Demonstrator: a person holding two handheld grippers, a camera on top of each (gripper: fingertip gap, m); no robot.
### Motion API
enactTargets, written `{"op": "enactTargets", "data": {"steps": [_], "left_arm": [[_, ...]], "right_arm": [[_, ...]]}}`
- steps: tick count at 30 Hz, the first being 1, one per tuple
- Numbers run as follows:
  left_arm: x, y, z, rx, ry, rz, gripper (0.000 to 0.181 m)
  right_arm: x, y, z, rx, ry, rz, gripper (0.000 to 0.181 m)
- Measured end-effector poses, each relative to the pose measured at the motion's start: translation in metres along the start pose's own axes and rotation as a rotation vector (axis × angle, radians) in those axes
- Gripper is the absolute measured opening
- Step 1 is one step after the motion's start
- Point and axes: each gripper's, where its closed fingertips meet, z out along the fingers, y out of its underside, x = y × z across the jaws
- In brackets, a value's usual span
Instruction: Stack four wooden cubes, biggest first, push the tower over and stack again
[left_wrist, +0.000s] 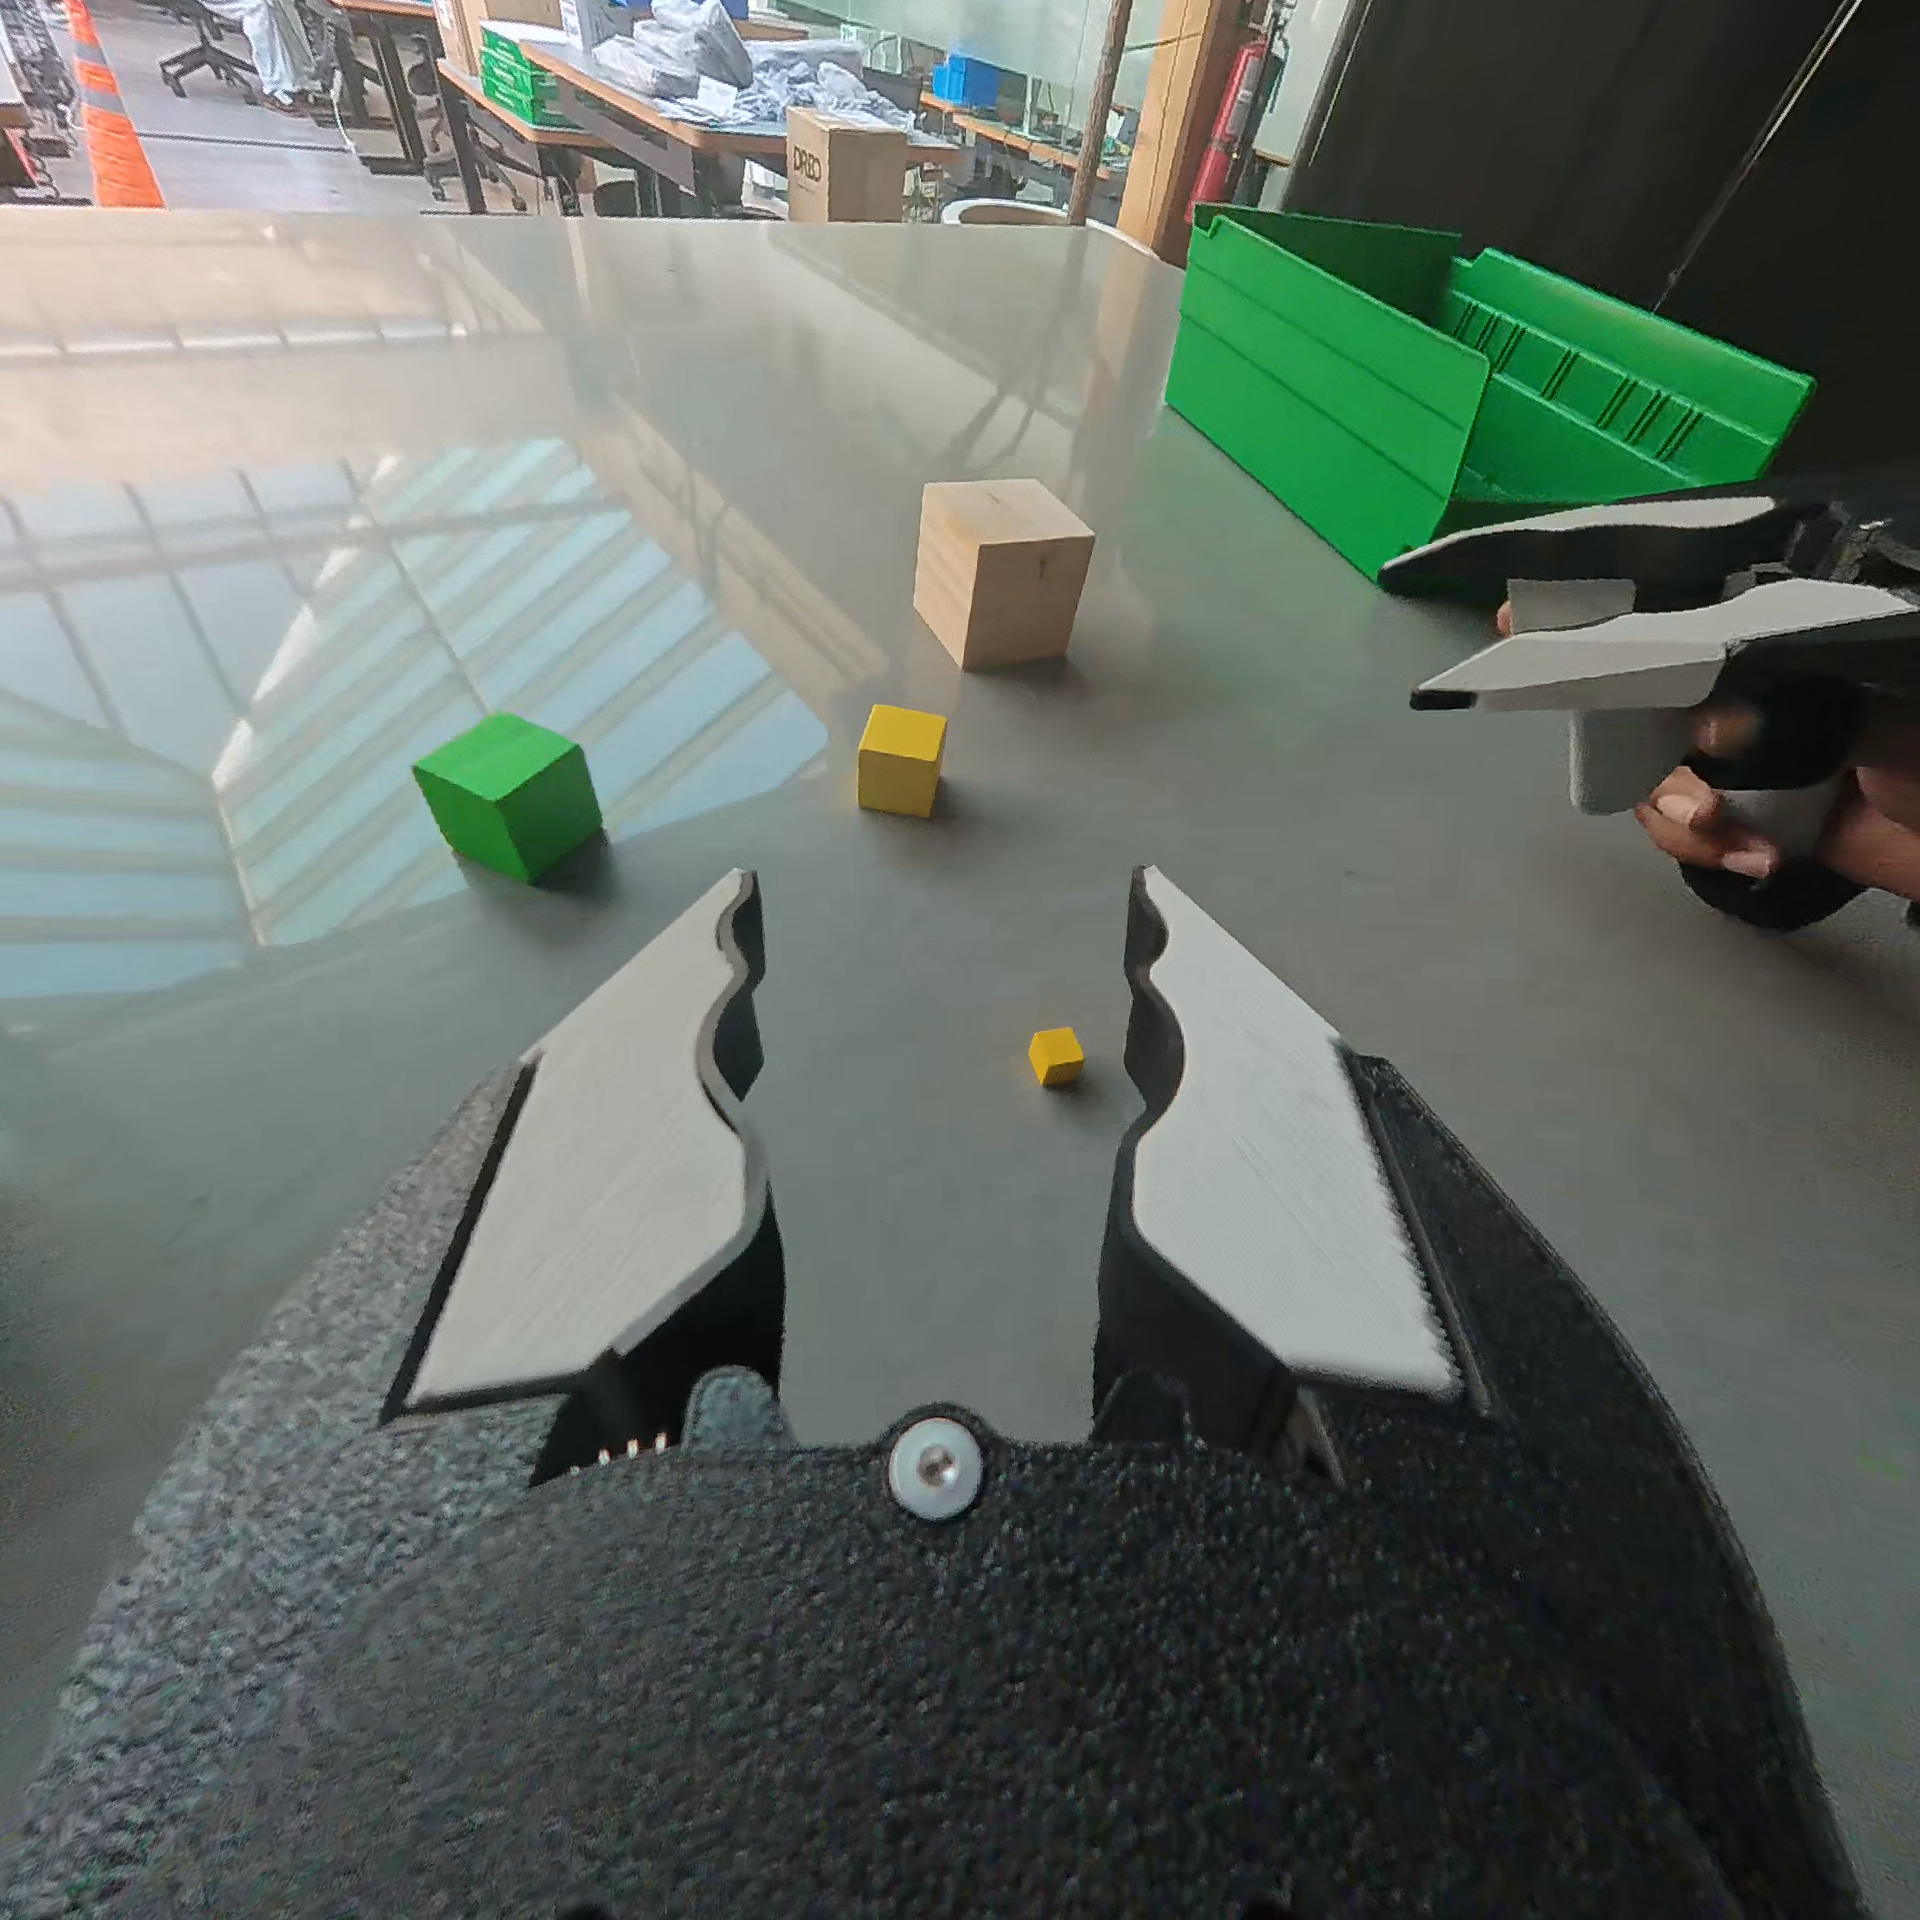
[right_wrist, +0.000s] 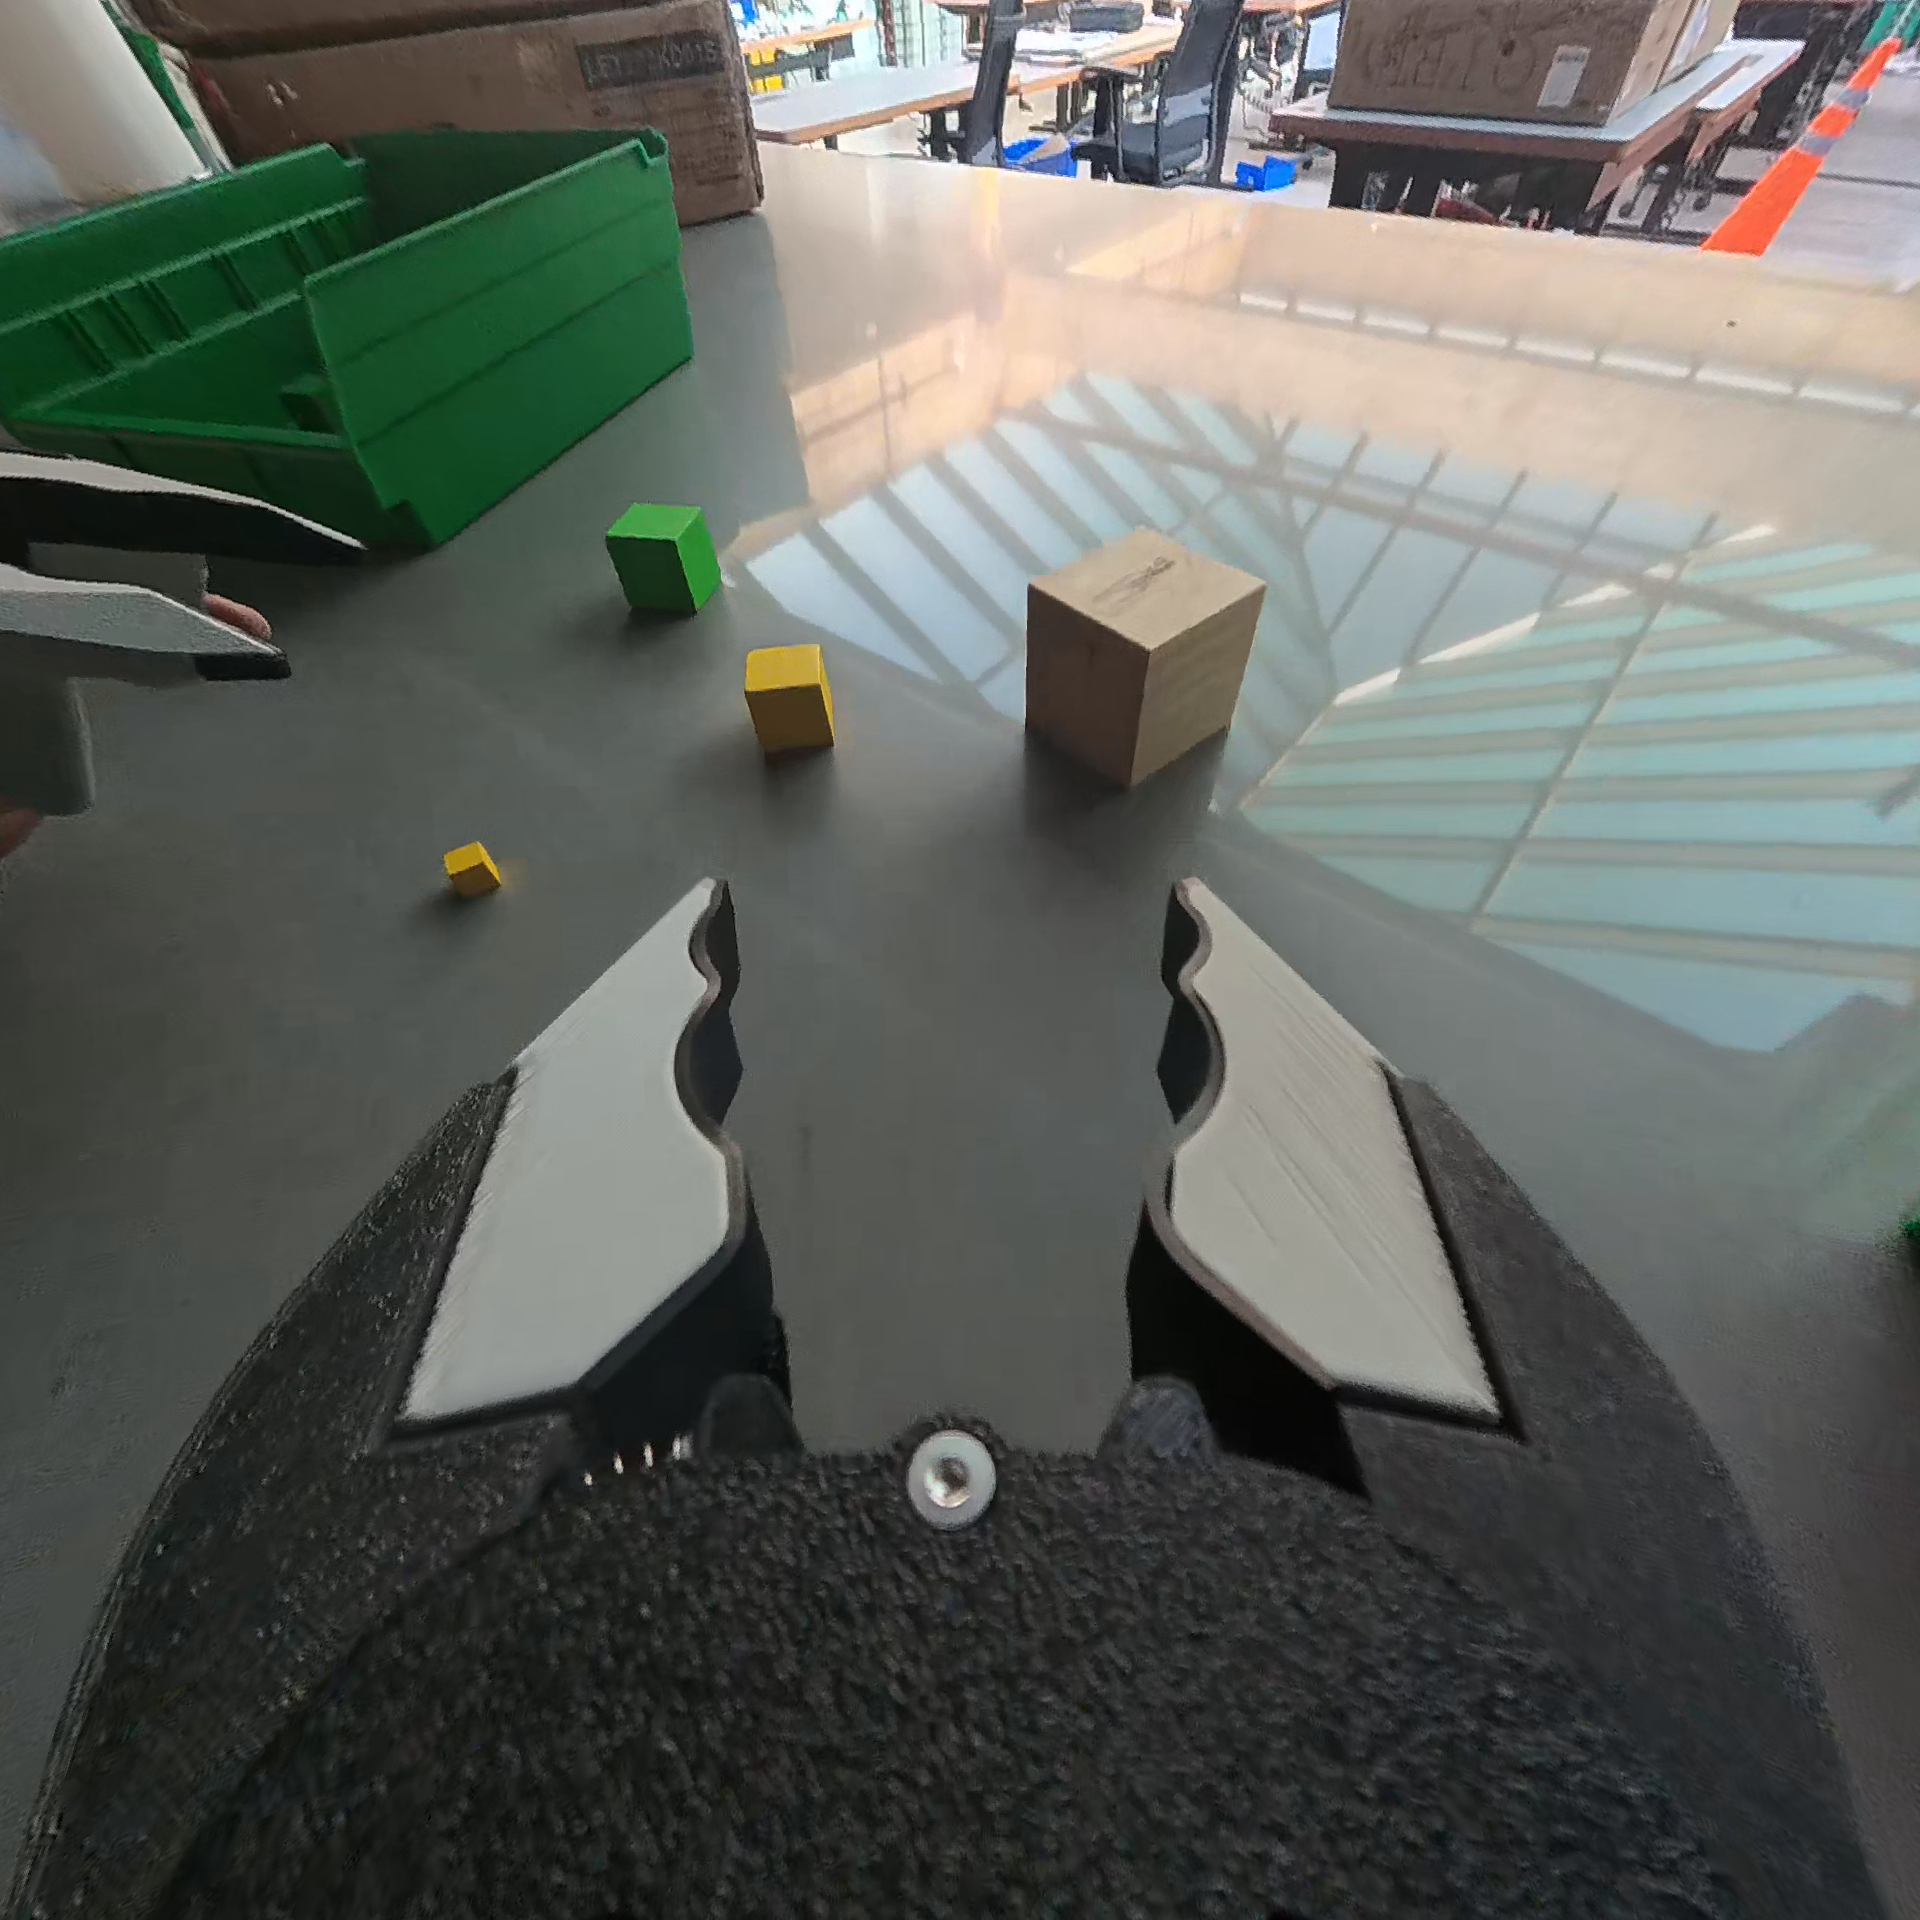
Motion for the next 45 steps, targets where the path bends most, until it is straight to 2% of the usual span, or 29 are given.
{"op": "enactTargets", "data": {"steps": [10,22,25,28,32,35,37,39,42,45], "left_arm": [[-0.004,0.006,0.009,-0.06,0.022,0.037,0.066],[-0.015,-0.006,0.05,-0.087,0.066,0.082,0.065],[-0.015,-0.008,0.062,-0.099,0.089,0.096,0.065],[-0.012,-0.011,0.068,-0.094,0.106,0.108,0.065],[-0.011,-0.011,0.065,-0.087,0.108,0.108,0.064],[-0.014,-0.009,0.057,-0.089,0.099,0.1,0.064],[-0.019,-0.006,0.05,-0.09,0.079,0.098,0.064],[-0.023,-0.005,0.042,-0.081,0.068,0.074,0.064],[-0.027,-0.005,0.031,-0.059,0.054,0.04,0.063],[-0.027,-0.003,0.023,-0.056,0.048,0.025,0.063]], "right_arm": [[-0.002,0.013,-0.009,-0.03,-0.013,0.024,0.08],[0.014,0.013,0.001,-0.053,-0.041,0.03,0.076],[0.022,0.001,0.023,-0.05,-0.092,-0.018,0.075],[0.037,-0.011,0.063,-0.096,-0.155,-0.083,0.08],[0.055,-0.021,0.113,-0.177,-0.191,-0.198,0.095],[0.06,-0.019,0.136,-0.245,-0.222,-0.261,0.102],[0.058,-0.016,0.144,-0.282,-0.266,-0.274,0.096],[0.053,-0.014,0.144,-0.299,-0.315,-0.293,0.065],[0.037,-0.014,0.131,-0.279,-0.394,-0.316,0.062],[0.004,-0.018,0.106,-0.224,-0.501,-0.321,0.062]]}}
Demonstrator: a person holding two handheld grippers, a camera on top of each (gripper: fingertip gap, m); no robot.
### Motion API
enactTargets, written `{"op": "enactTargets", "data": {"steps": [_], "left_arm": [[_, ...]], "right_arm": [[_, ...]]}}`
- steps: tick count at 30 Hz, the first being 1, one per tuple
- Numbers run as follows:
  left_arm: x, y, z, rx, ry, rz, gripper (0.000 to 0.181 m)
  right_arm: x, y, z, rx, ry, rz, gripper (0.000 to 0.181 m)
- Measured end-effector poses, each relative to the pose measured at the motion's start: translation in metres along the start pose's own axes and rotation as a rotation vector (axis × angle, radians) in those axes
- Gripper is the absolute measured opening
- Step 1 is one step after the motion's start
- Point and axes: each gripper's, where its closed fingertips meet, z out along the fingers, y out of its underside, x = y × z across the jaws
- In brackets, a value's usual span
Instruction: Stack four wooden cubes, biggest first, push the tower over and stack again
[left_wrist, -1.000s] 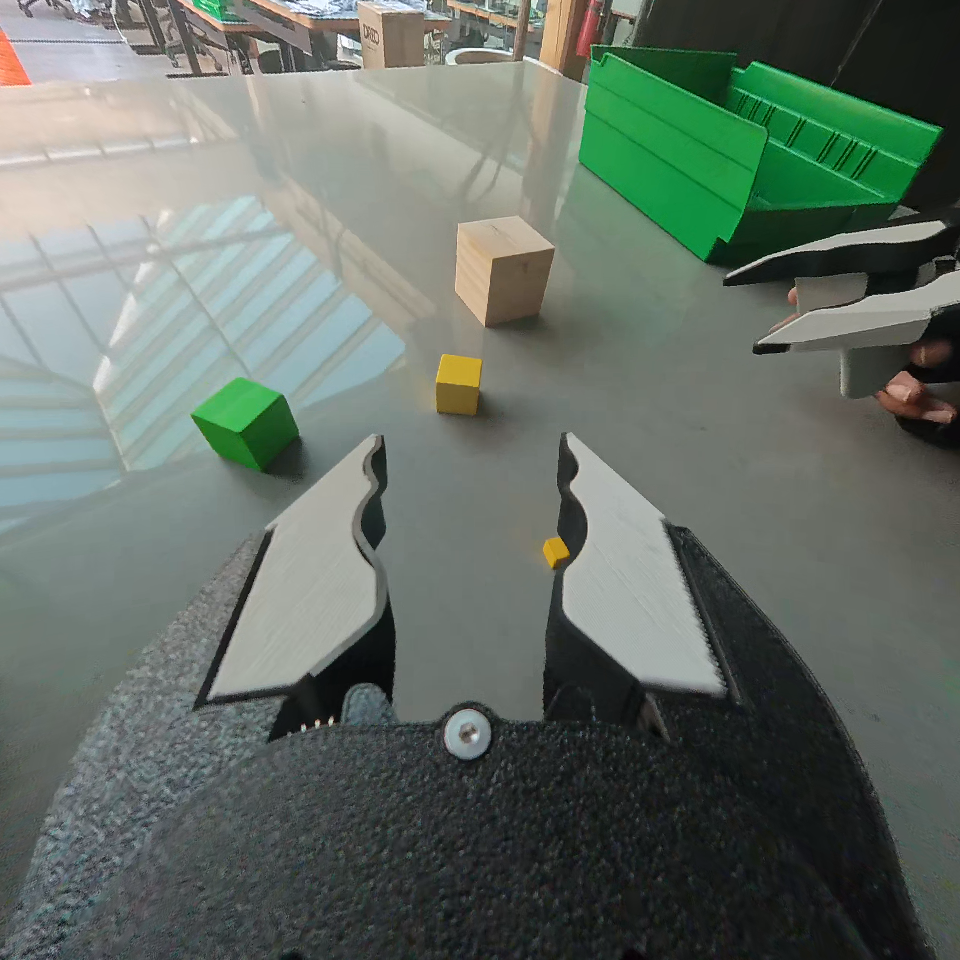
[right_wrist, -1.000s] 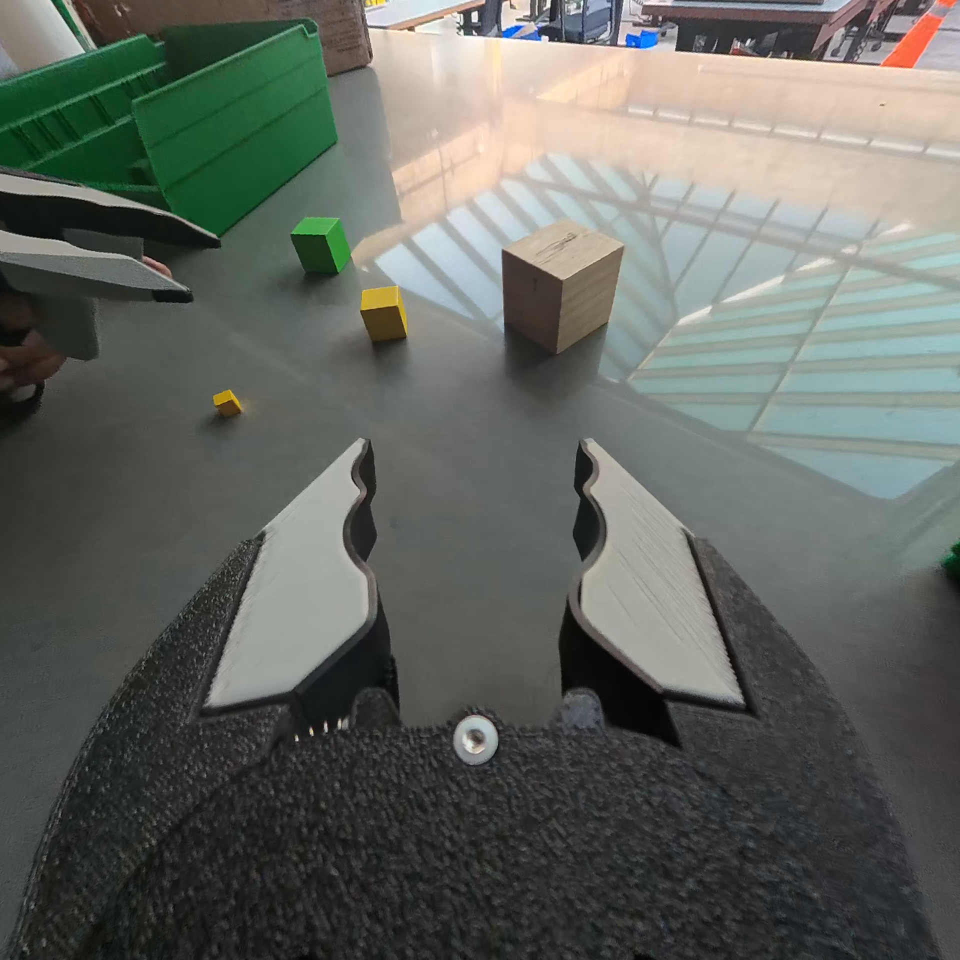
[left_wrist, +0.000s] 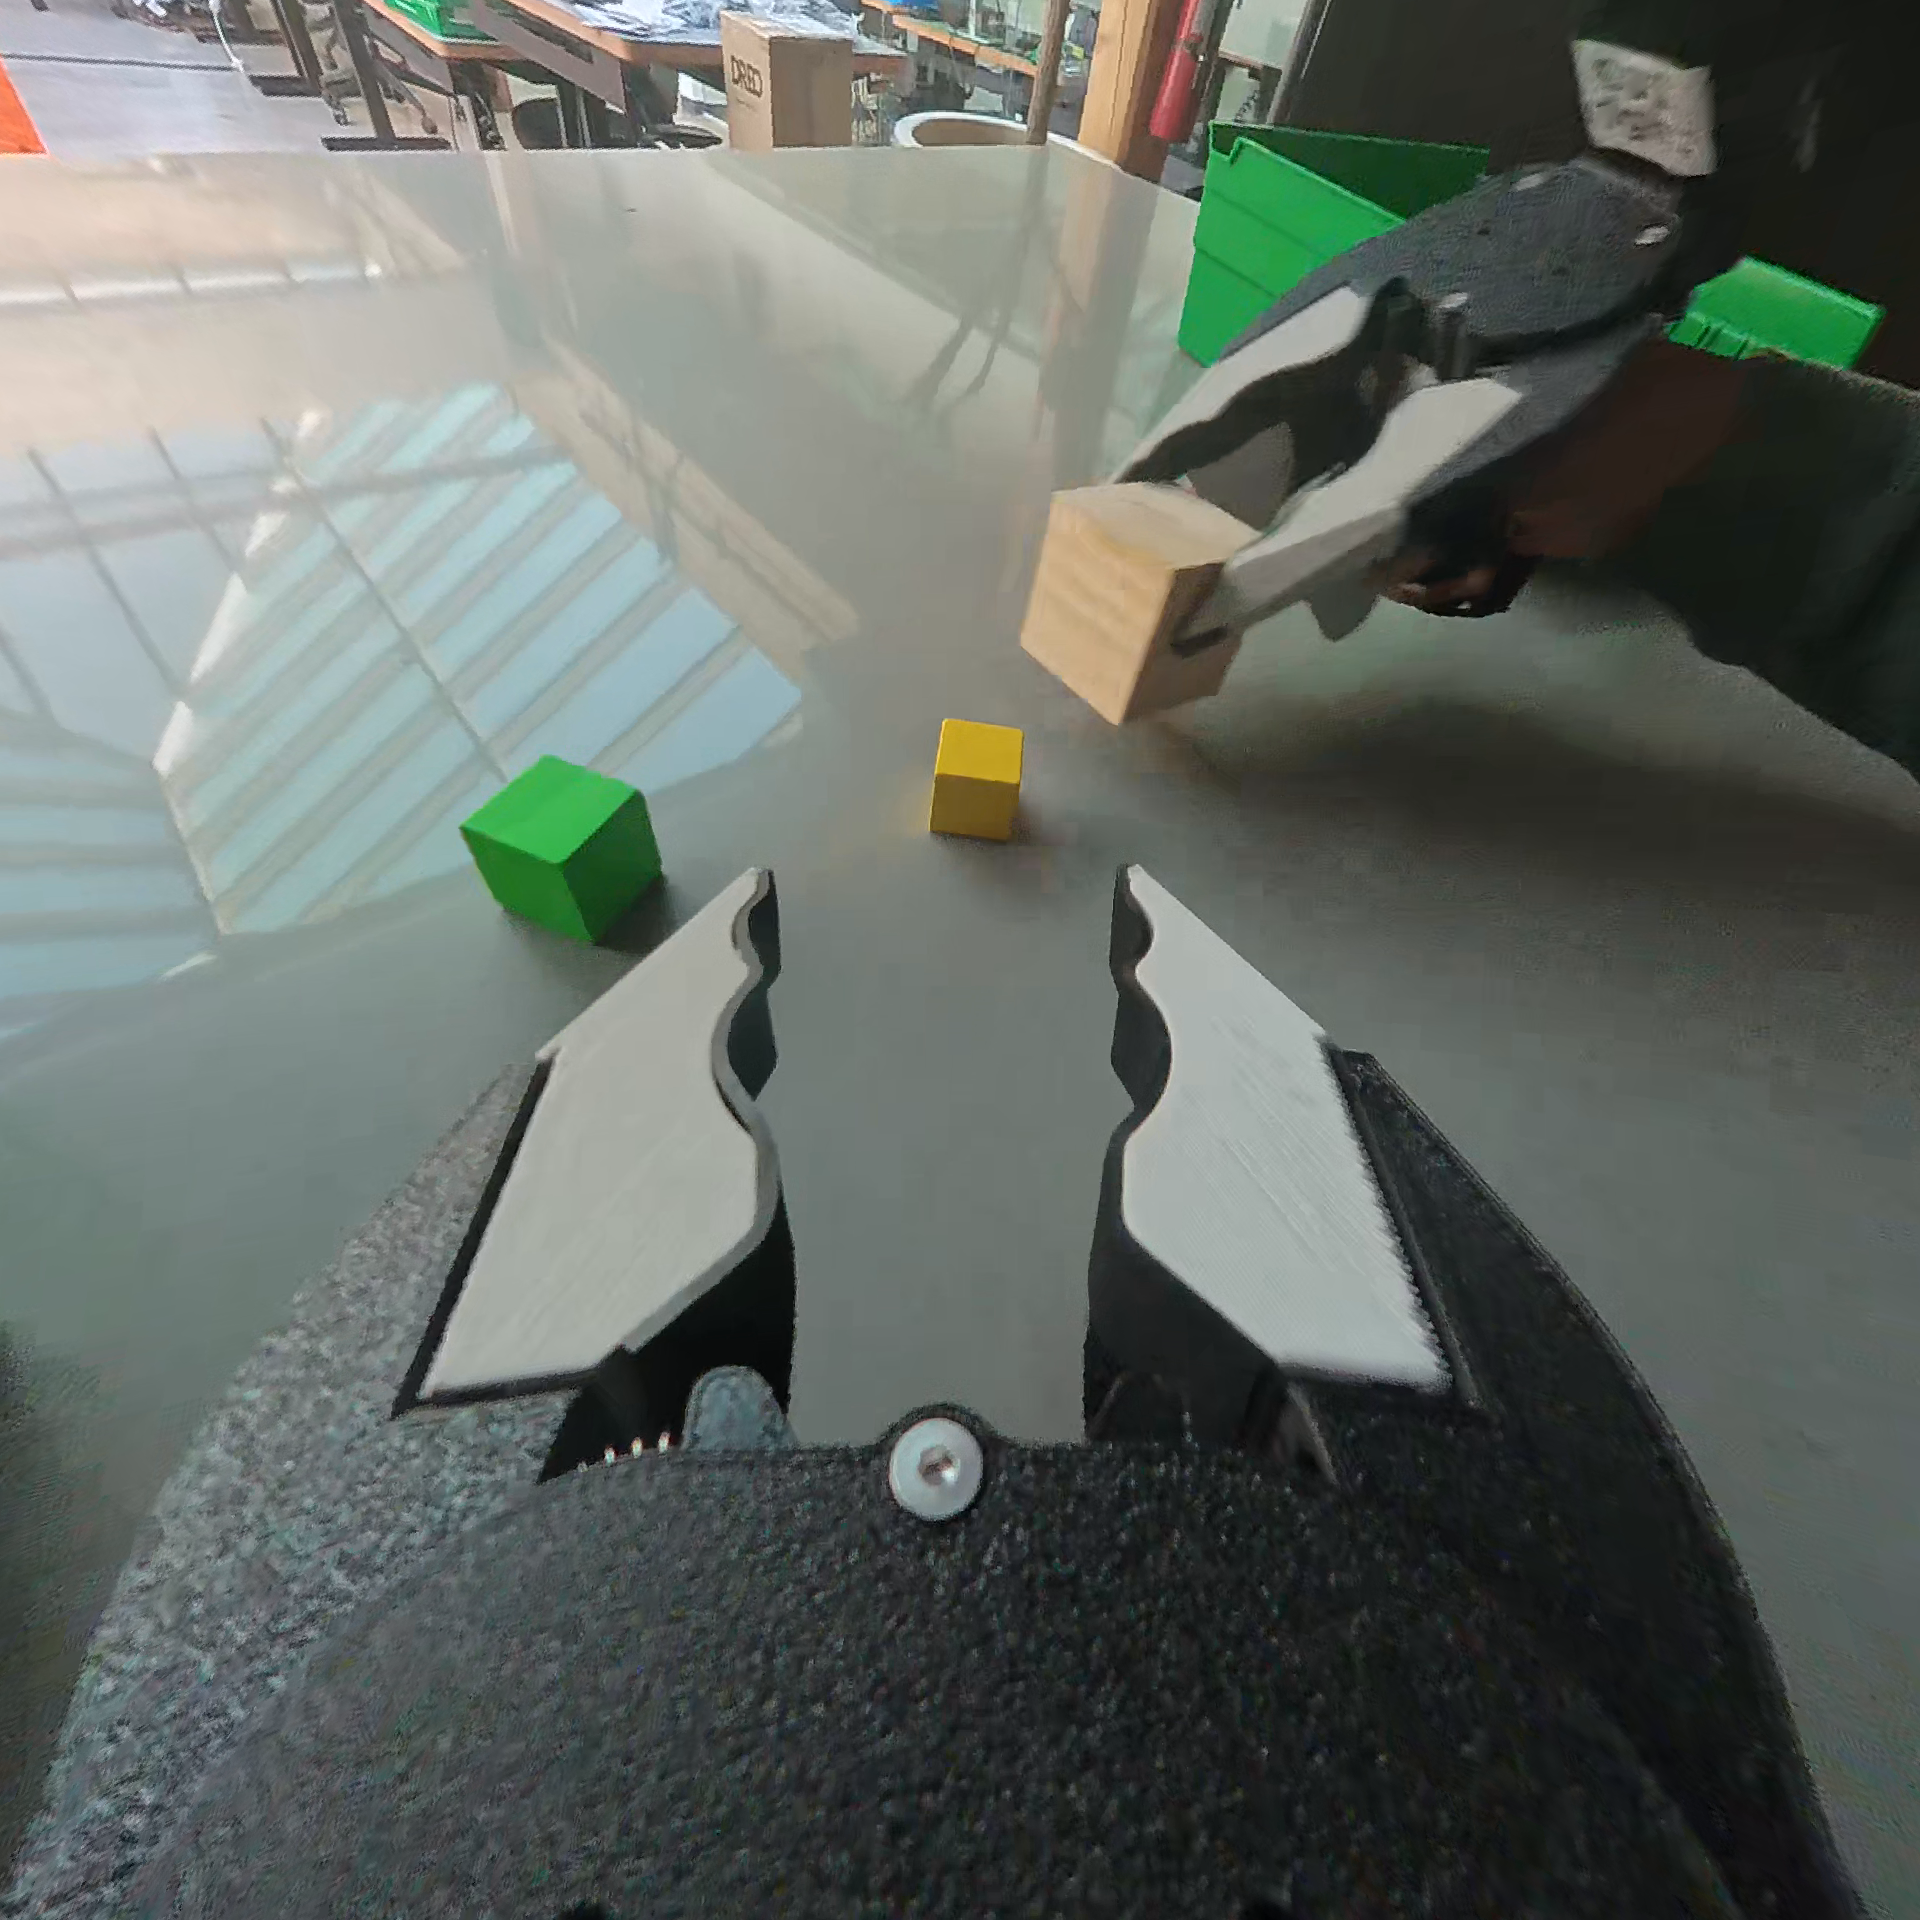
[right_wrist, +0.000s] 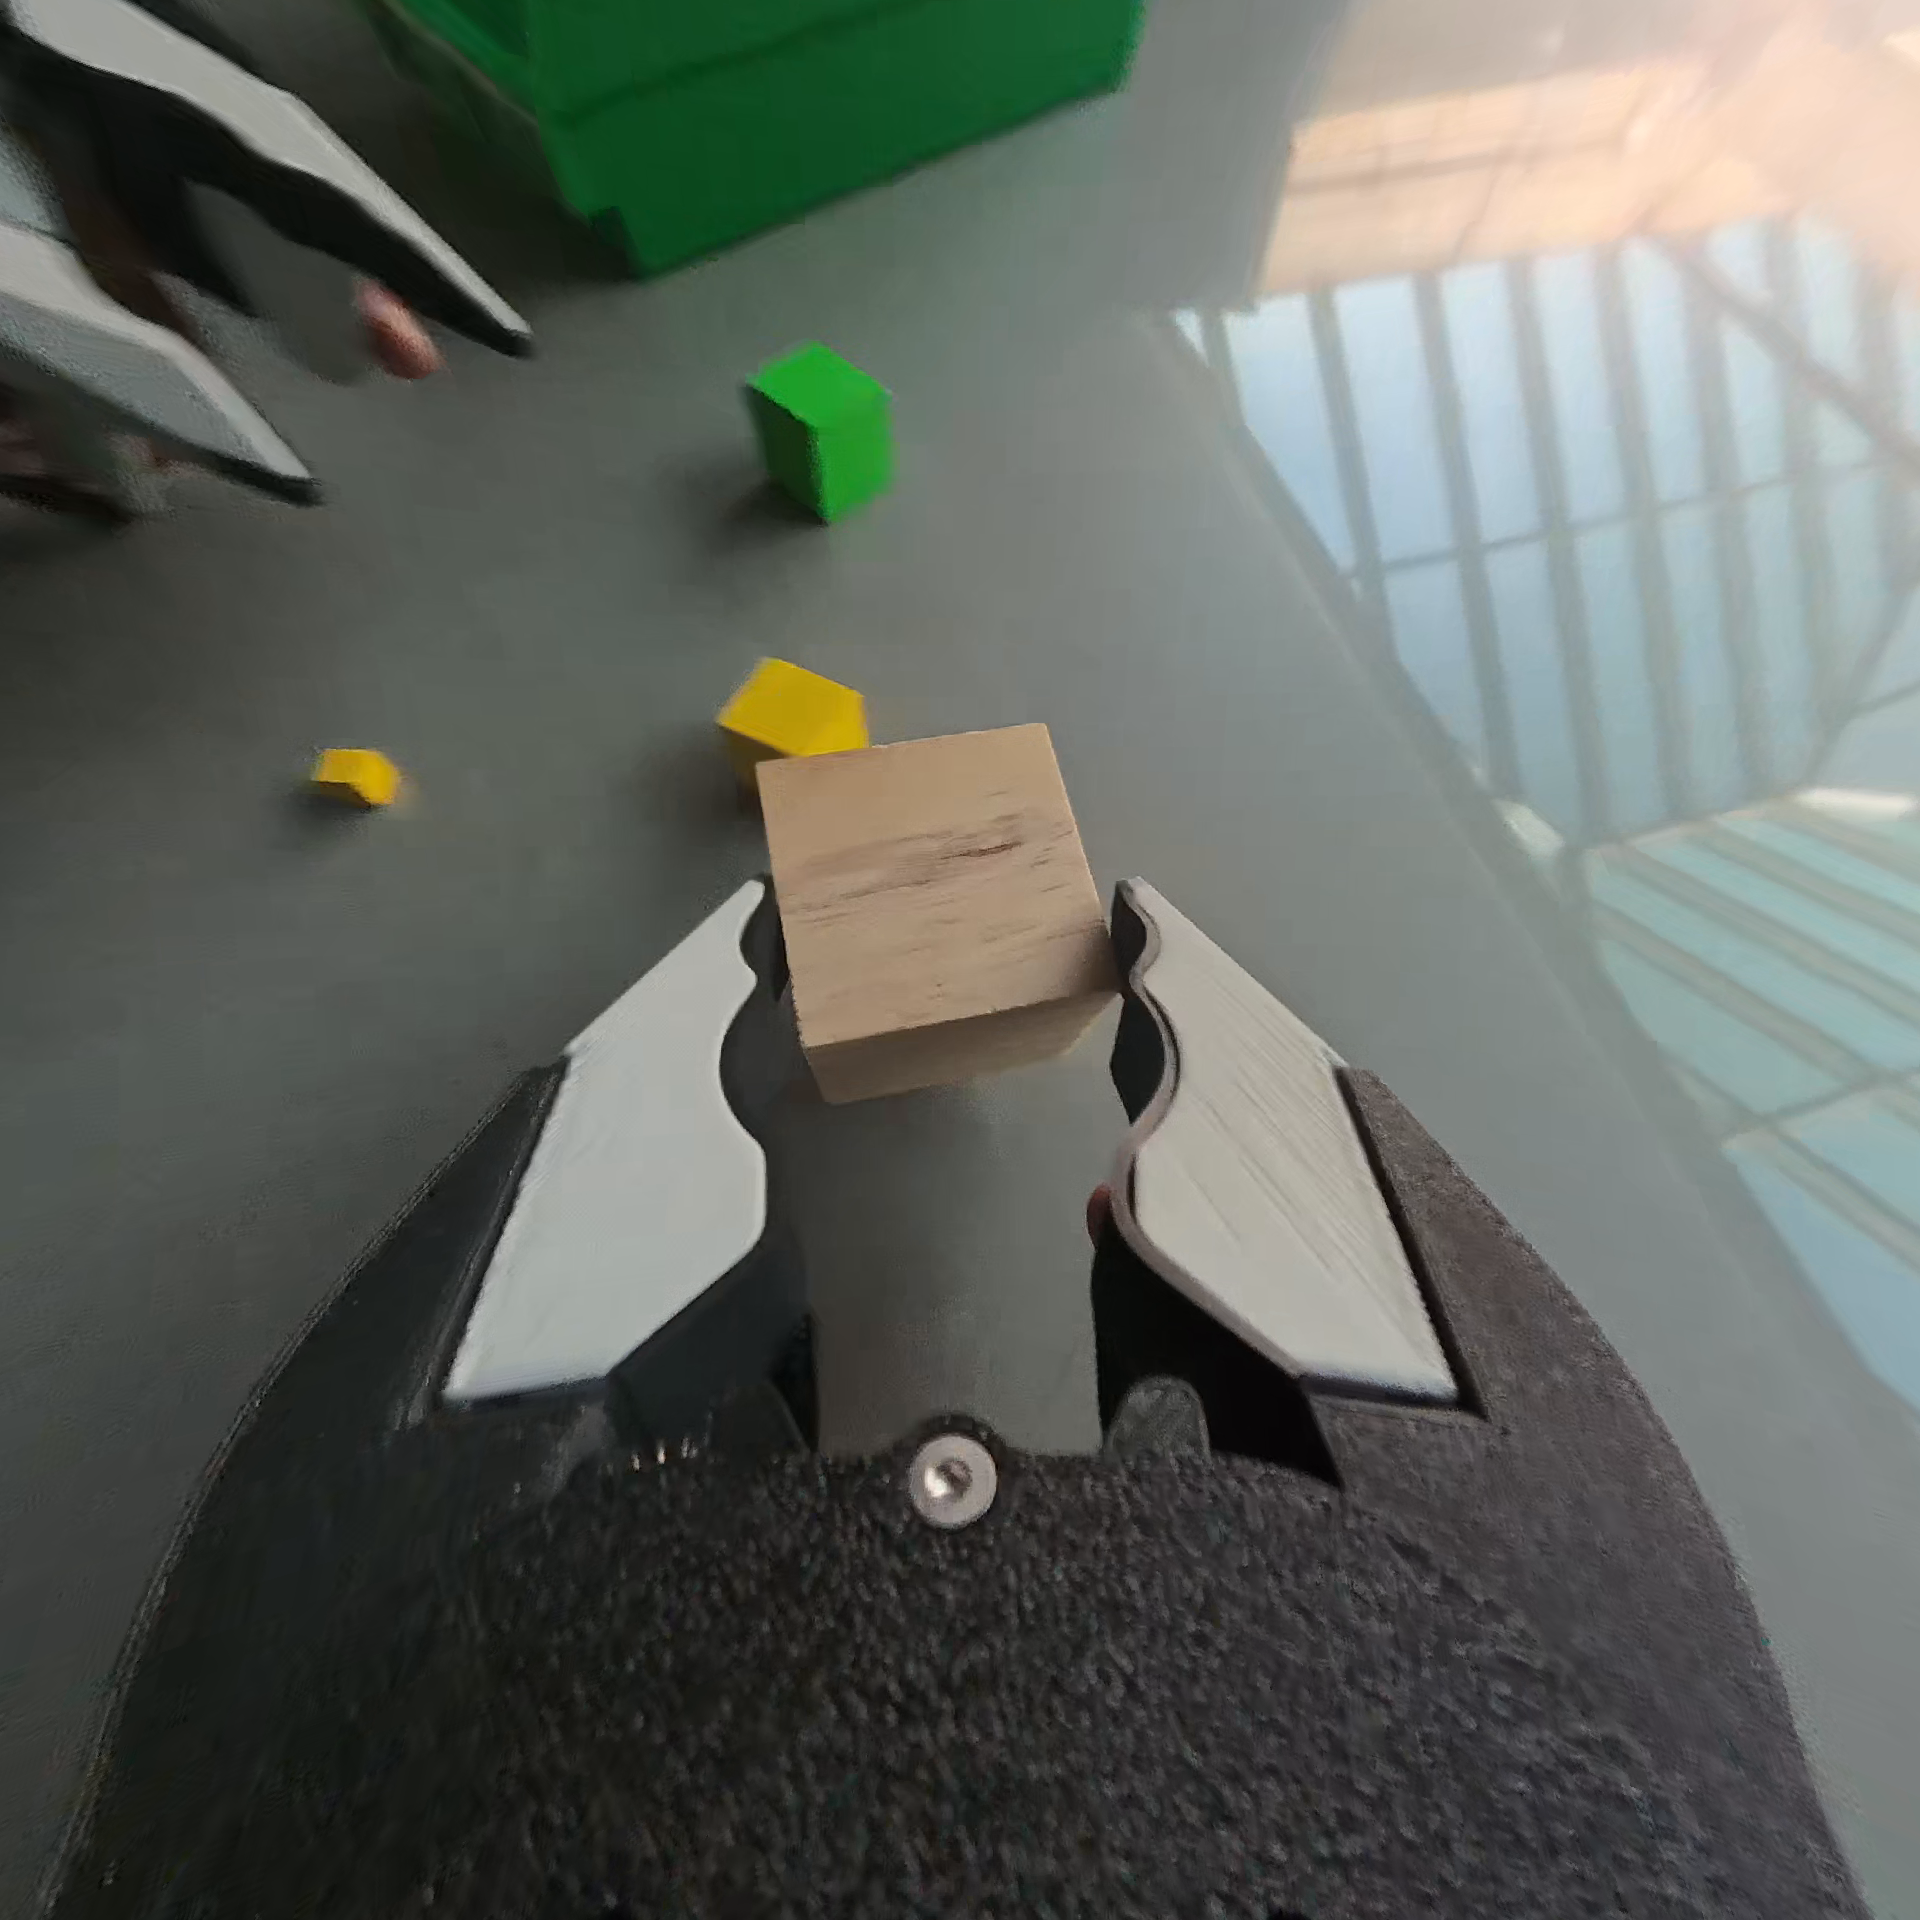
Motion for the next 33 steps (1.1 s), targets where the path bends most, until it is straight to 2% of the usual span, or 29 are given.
{"op": "enactTargets", "data": {"steps": [5,8,12,21,24,27,33], "left_arm": [[0.004,0.003,-0.004,-0.007,0.005,0.0,0.063],[0.01,0.001,-0.006,-0.002,0.013,0.002,0.063],[0.019,0.003,-0.011,-0.013,0.021,0.022,0.062],[0.031,0.017,-0.023,-0.073,0.042,0.054,0.056],[0.035,0.024,-0.021,-0.111,0.056,0.073,0.05],[0.028,0.027,-0.017,-0.129,0.022,0.074,0.05],[-0.041,0.025,0.006,-0.176,-0.171,0.026,0.064]], "right_arm": [[-0.068,-0.012,0.0,0.026,-0.085,-0.066,0.062],[-0.088,-0.009,0.009,0.009,-0.096,-0.067,0.063],[-0.092,0.006,0.024,-0.063,-0.068,-0.072,0.062],[-0.09,0.002,0.028,-0.043,-0.014,-0.093,0.067],[-0.091,-0.006,0.013,0.019,0.009,-0.054,0.076],[-0.087,-0.006,-0.011,0.068,0.069,-0.014,0.076],[-0.098,0.012,-0.061,0.157,0.149,0.103,0.07]]}}
